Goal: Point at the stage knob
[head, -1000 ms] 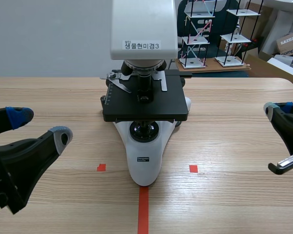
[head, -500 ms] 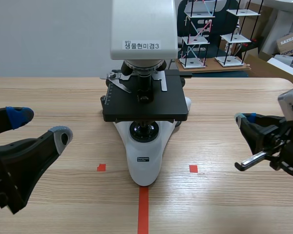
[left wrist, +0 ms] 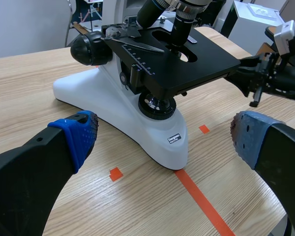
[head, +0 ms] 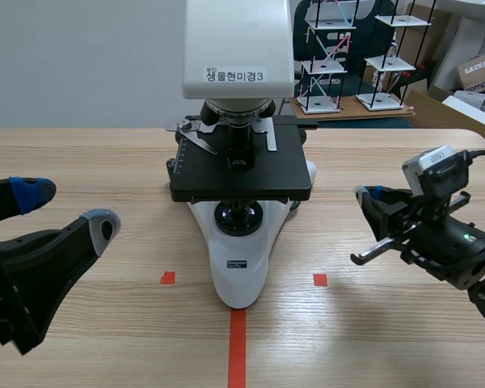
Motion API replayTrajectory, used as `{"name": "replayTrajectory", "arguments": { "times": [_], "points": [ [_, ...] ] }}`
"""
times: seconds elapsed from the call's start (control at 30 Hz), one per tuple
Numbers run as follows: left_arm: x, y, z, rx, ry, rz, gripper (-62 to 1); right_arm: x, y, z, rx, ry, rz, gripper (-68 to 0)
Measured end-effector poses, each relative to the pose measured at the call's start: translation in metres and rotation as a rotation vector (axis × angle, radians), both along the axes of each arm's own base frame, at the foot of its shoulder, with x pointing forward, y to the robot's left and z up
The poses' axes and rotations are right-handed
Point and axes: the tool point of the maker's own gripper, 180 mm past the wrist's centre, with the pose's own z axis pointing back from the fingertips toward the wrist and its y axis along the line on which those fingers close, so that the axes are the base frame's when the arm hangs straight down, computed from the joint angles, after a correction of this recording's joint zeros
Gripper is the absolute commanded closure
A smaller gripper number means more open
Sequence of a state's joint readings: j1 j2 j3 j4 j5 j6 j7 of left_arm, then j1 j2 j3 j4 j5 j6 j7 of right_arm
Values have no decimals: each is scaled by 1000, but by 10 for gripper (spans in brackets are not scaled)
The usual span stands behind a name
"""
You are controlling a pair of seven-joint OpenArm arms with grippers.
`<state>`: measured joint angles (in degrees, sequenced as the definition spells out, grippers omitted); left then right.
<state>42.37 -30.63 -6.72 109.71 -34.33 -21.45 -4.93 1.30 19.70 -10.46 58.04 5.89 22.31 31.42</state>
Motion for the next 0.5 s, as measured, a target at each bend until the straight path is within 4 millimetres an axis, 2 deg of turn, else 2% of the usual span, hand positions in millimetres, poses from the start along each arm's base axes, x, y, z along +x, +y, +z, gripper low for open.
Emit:
{"name": "replayTrajectory", "arguments": {
  "times": [0.1,0.3,0.37,0.5],
  "points": [
    [0,0,0,0,0,0,-566,12,11,5,-18,-20,32,2],
    [0,0,0,0,0,0,-566,30,32,28,2,-87,82,2],
    [0,0,0,0,0,0,-566,29,39,29,8,-87,109,2],
    [0,0,0,0,0,0,-566,18,56,20,0,-45,200,2]
  ]
}}
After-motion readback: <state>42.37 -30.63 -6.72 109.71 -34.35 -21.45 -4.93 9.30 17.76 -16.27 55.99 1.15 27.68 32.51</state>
